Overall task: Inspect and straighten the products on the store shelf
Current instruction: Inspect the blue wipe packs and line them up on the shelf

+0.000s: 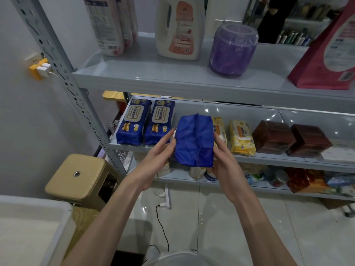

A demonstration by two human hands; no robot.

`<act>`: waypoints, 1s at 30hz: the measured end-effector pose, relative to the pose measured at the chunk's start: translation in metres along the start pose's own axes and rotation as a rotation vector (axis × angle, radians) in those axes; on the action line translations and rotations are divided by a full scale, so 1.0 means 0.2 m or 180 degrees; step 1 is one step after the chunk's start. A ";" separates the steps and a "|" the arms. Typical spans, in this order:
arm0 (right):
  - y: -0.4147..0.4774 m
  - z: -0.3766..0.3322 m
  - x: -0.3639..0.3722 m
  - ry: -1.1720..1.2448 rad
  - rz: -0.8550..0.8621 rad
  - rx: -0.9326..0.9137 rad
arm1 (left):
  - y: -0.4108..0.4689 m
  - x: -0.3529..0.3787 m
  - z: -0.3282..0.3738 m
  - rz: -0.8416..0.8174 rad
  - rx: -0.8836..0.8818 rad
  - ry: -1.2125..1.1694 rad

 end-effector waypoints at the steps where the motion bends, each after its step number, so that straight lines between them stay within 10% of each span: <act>1: 0.00 0.00 0.00 0.0004 -0.0002 0.0008 | 0.00 0.01 0.00 0.0028 0.0093 -0.0046; 30: -0.02 -0.07 0.10 -0.0596 -0.0032 -0.0342 | 0.04 -0.01 -0.02 0.0125 0.0337 -0.1172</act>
Point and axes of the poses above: each hand's wrist, its own y-axis towards the middle knuckle, its own x-axis out of the palm, z = x × y, the point moved 3 cm from there along y, towards the middle knuckle, and after that the axes turned 9 degrees about -y, right-handed, at the moved point
